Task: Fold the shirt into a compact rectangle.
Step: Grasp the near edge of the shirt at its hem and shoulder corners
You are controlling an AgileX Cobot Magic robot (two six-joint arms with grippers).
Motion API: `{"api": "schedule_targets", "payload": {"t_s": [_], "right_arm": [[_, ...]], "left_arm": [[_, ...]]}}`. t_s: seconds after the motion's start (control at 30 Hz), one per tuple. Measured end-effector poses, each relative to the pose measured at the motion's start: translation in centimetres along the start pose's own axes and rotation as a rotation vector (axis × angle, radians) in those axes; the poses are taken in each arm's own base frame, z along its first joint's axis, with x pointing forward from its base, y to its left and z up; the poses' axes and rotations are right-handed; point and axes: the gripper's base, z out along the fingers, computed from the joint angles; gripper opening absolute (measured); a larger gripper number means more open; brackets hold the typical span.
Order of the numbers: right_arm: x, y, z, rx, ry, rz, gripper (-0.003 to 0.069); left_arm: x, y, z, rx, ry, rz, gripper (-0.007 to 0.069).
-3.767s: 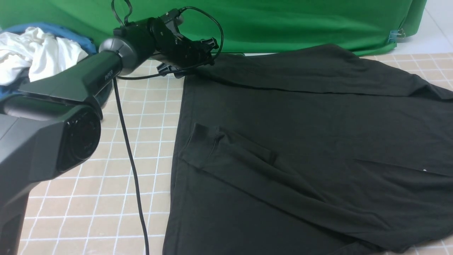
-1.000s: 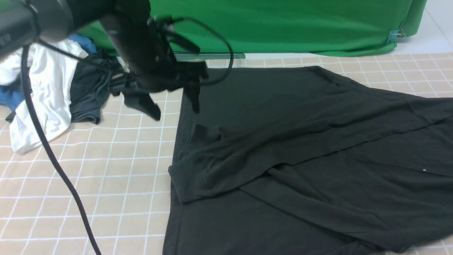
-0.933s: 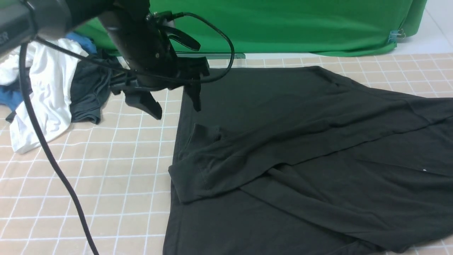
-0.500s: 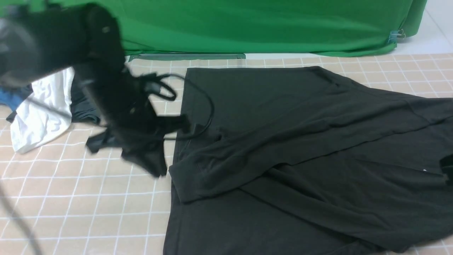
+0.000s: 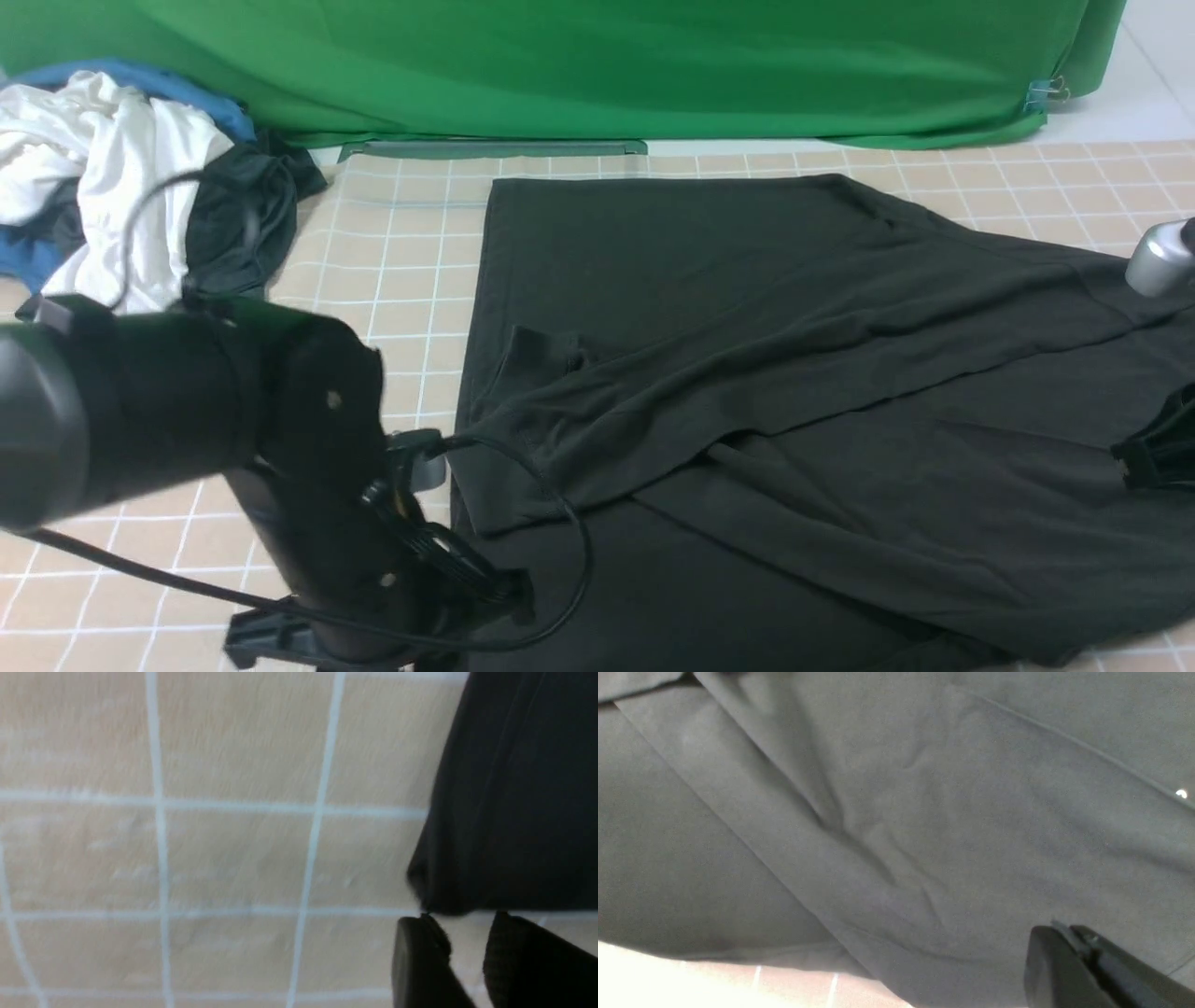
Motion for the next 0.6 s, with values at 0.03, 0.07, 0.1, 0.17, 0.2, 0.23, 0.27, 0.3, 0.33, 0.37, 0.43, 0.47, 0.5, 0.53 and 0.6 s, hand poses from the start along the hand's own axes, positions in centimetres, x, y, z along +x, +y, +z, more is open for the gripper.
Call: {"api": "schedule_targets", "payload": {"t_s": [0.03,0.07,0.1,0.17,0.2,0.23,0.27,0.3,0.33,0.37,0.43,0.47,0.5,0.53,0.6], "right_arm": [[0.0,0.0,0.0,-0.001,0.0,0.001,0.0027],[0.0,0.0,0.0,-0.001,0.0,0.001,0.0027],[0.0,0.0,0.0,-0.001,0.0,0.001,0.0027],[0.0,0.0,0.0,-0.001,0.0,0.001,0.0027],[-0.1,0.0,0.0,-0.001,-0.001,0.001,0.0027],[-0.1,0.0,0.0,-0.001,-0.001,0.001,0.0027],[-0.1,0.0,0.0,0.0,-0.003,0.001,0.0027],[-0.1,0.0,0.0,0.0,-0.003,0.001,0.0027],[-0.1,0.0,0.0,0.0,-0.002,0.001,0.0027],[-0.2,0.0,0.1,0.0,-0.002,0.001,0.0027],[-0.2,0.0,0.1,-0.001,-0.005,0.002,0.0027],[-0.2,0.0,0.1,-0.001,-0.007,0.002,0.0027],[-0.2,0.0,0.1,-0.001,-0.007,0.002,0.0027],[-0.2,0.0,0.1,0.0,-0.008,0.002,0.0027],[-0.2,0.0,0.1,0.0,-0.009,0.002,0.0027]], "left_arm": [[-0.1,-0.2,0.1,0.009,-0.016,-0.012,0.0243],[-0.2,-0.3,0.2,0.013,-0.023,-0.018,0.0271],[-0.2,-0.3,0.3,0.01,-0.02,-0.027,0.0304],[-0.3,-0.2,0.7,-0.003,-0.009,-0.033,0.0365],[-0.3,-0.2,1.0,-0.009,-0.002,-0.034,0.0391],[-0.3,-0.1,1.1,-0.013,0.001,-0.035,0.0407],[-0.2,0.0,1.4,-0.017,0.005,-0.038,0.0421],[-0.1,0.1,1.9,-0.027,0.022,-0.045,0.0453],[-0.1,0.2,2.0,-0.028,0.026,-0.047,0.0456],[0.0,0.2,2.3,-0.032,0.04,-0.054,0.0478],[0.0,0.1,2.5,-0.021,0.047,-0.068,0.0494],[0.0,0.1,2.6,-0.013,0.047,-0.075,0.0498],[-0.1,-0.1,2.6,0.004,0.039,-0.078,0.0502],[-0.2,-0.2,2.6,0.021,0.03,-0.075,0.0503],[-0.3,-0.5,2.6,0.048,0.015,-0.065,0.0503]]}}
